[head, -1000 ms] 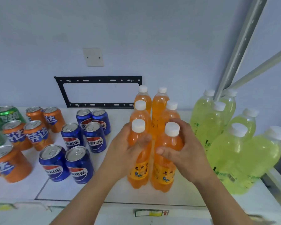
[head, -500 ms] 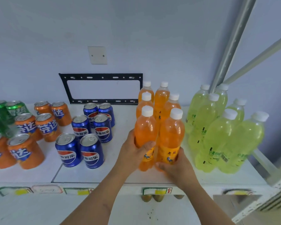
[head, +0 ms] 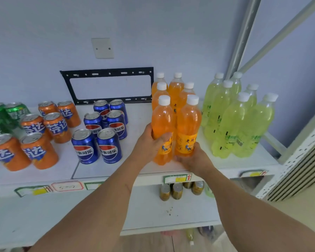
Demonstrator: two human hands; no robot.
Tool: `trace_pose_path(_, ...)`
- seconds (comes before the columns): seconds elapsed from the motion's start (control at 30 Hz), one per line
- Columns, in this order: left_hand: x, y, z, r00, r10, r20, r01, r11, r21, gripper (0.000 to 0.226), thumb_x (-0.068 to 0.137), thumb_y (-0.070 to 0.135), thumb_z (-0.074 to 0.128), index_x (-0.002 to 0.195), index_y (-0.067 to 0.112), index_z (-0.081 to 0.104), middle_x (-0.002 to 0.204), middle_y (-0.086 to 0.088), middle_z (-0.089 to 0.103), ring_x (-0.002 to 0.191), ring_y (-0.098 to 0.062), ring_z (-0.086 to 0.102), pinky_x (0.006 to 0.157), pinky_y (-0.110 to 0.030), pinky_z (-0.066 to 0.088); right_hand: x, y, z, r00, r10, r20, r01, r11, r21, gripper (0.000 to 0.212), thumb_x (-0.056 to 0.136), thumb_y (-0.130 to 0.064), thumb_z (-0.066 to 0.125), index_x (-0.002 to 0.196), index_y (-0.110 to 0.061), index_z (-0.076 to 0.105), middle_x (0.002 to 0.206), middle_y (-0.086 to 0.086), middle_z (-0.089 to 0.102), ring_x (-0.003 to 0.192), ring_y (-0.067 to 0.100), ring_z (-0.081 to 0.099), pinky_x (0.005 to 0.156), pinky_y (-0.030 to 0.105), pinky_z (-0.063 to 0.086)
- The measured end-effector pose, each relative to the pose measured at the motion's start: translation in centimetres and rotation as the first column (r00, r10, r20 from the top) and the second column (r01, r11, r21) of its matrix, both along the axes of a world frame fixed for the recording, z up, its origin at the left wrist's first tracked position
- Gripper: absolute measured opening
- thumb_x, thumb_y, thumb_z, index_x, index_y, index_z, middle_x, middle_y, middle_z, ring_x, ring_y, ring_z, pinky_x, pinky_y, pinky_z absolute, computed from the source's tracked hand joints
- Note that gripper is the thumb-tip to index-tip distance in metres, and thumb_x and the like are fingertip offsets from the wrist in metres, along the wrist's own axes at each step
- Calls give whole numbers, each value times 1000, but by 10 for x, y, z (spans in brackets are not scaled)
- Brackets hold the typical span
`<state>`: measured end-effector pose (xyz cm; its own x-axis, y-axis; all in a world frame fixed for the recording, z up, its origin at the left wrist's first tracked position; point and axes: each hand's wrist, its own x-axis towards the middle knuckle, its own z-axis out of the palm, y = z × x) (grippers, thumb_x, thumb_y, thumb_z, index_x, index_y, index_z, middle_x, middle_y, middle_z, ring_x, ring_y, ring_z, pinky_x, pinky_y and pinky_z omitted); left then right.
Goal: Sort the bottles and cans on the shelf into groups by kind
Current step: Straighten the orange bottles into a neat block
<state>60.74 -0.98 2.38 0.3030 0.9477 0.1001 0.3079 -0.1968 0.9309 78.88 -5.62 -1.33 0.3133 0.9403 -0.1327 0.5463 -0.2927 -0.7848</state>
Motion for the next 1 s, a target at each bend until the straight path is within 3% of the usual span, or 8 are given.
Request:
trace_pose_path(0.07,0,-11,-6,985,60,-160,-54,998,45,69,87,65,54,140,24,40,131,3,59,114,-21,60,94,-39,51,2,-1,-6,998,13,53,-12,1000,-15,92,51,-69,83,127,-31,49,117,-12,63,105,18,63,89,35,51)
trace_pose_path(0.13,-2,-27,-14,902,178,-393,-127,980,155,57,91,62,49,129,19,49,122,-1,64,106,-23,62,85,-36,50,6,-1,-16,988,37,153,-28,998,-57,93,45,-77,79,121,-29,56,113,-4,66,98,20,65,85,41,55)
trace_pose_path(0.23,-8,-57,-21,630,354,-691,-57,909,414,42,97,53,41,111,17,57,105,-5,66,92,-24,64,69,-33,46,-7,-32,8,929,72,363,-20,989,-146,68,72,-63,72,118,-16,55,111,7,61,99,28,62,82,39,52)
trace_pose_path(0.33,-11,-81,-6,508,487,-711,176,749,639,36,99,45,44,100,15,65,89,-5,67,75,-24,64,56,-30,37,-9,-60,29,798,132,588,-49,987,-155,50,93,-50,55,126,-13,51,123,8,57,110,29,57,87,39,49)
trace_pose_path(0.47,-3,-82,26,581,567,-584,343,480,807,26,94,34,52,85,15,68,76,-3,65,63,-24,59,53,-32,43,-1,-87,67,591,168,789,-168,982,-83,43,99,-44,44,131,-16,53,127,6,57,111,28,58,88,38,48)
trace_pose_path(0.7,33,-67,111,671,575,-467,445,191,875,23,93,26,53,86,12,69,83,-5,66,74,-28,60,63,-39,46,30,-85,153,368,-2,930,-327,936,131,40,100,-42,38,125,-18,58,123,2,60,110,26,57,89,36,45)
trace_pose_path(0.9,93,-23,157,684,585,-435,406,190,894,32,88,29,46,85,11,72,82,-4,67,75,-28,63,65,-37,48,94,-42,203,486,-166,858,-289,896,338,39,100,-40,43,129,-20,58,128,2,59,115,26,56,90,38,46)
trace_pose_path(1.0,131,7,178,650,547,-527,340,411,846,38,94,35,42,109,13,69,111,-4,66,101,-29,60,82,-39,46,138,-5,223,614,-167,771,-196,915,353,41,99,-41,45,134,-21,55,133,1,55,118,24,54,92,37,44)
